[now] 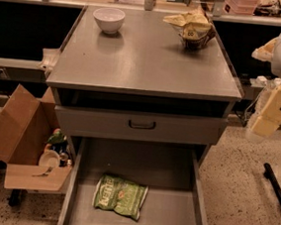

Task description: Pick green jalapeno chip bag from middle drawer and place on counter

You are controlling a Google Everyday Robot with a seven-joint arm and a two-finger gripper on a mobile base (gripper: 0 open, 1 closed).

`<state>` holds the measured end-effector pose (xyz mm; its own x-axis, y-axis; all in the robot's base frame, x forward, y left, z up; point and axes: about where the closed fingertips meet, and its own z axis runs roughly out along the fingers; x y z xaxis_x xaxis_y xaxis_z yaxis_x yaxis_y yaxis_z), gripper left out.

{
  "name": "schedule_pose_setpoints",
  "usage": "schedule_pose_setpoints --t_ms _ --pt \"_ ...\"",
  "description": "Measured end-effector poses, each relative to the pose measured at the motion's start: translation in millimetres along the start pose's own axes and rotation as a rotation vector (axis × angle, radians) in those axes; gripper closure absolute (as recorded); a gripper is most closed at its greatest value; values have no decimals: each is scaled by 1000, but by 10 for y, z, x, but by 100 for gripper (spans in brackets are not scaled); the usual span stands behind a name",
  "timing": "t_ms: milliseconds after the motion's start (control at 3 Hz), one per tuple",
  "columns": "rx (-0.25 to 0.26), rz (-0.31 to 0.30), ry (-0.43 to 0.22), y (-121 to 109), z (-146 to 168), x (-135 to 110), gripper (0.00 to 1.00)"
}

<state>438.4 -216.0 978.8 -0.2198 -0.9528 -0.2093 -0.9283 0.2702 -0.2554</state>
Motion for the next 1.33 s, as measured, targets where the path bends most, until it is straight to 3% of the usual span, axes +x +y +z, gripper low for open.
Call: schedule_pose_setpoints --t_ms 333,667,1000,1333 --pt "-3 -4 0 11 28 -3 0" --pt "-37 -57 1 146 363 -32 0" --pt "-50 -133 -33 430 774 -141 0" --pt "-69 -140 -82 919 1626 -208 0"
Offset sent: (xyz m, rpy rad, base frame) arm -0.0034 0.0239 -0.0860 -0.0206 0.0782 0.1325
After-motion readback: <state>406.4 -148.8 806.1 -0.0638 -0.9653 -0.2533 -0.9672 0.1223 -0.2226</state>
